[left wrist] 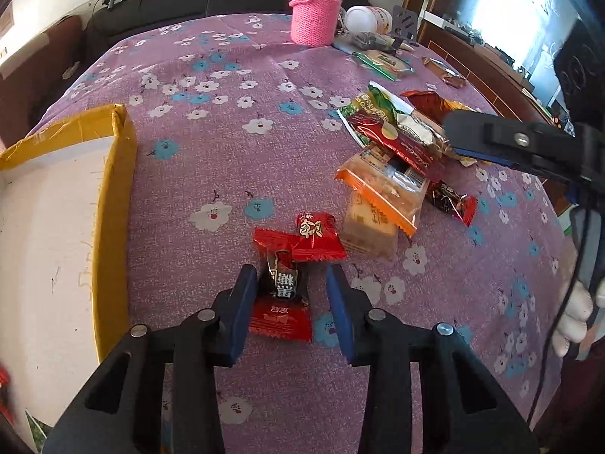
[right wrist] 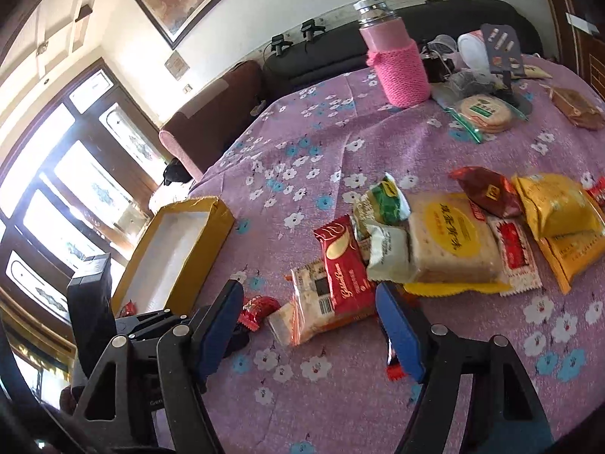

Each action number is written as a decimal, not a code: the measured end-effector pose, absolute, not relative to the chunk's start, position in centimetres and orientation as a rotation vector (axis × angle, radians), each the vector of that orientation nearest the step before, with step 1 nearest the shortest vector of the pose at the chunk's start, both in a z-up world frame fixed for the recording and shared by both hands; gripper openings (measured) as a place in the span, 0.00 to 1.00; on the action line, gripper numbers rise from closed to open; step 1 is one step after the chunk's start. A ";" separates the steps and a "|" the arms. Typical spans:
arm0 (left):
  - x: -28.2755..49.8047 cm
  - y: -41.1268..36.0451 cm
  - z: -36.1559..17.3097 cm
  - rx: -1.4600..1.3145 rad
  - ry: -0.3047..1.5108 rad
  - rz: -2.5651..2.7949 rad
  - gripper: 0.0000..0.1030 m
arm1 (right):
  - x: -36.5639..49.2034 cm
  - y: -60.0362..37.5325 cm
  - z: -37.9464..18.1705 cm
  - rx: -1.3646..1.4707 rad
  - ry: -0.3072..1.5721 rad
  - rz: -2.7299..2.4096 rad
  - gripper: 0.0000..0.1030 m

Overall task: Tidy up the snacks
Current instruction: 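Grasp red candy packets with the left tool while the right tool grasps a red chocolate bar, then release the candies and chocolate bar into the yellow tray with both tools, then grasp the long cracker pack with the left tool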

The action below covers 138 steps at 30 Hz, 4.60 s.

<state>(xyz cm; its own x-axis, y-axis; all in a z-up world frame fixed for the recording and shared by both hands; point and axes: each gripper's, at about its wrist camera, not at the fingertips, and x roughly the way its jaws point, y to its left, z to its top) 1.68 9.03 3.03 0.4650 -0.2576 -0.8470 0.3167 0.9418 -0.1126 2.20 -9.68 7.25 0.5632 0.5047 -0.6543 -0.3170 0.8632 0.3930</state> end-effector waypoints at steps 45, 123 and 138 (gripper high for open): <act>-9.5 26.3 9.4 -0.267 0.727 -0.010 0.23 | -5.6 4.5 10.4 0.063 0.829 0.708 0.26; 3.5 0.0 6.9 0.290 0.877 -0.514 0.70 | 1.2 -21.5 5.4 0.564 0.708 0.258 0.78; 5.3 -5.8 4.0 0.519 0.913 -0.549 0.55 | 1.7 -20.9 4.9 0.572 0.734 0.277 0.78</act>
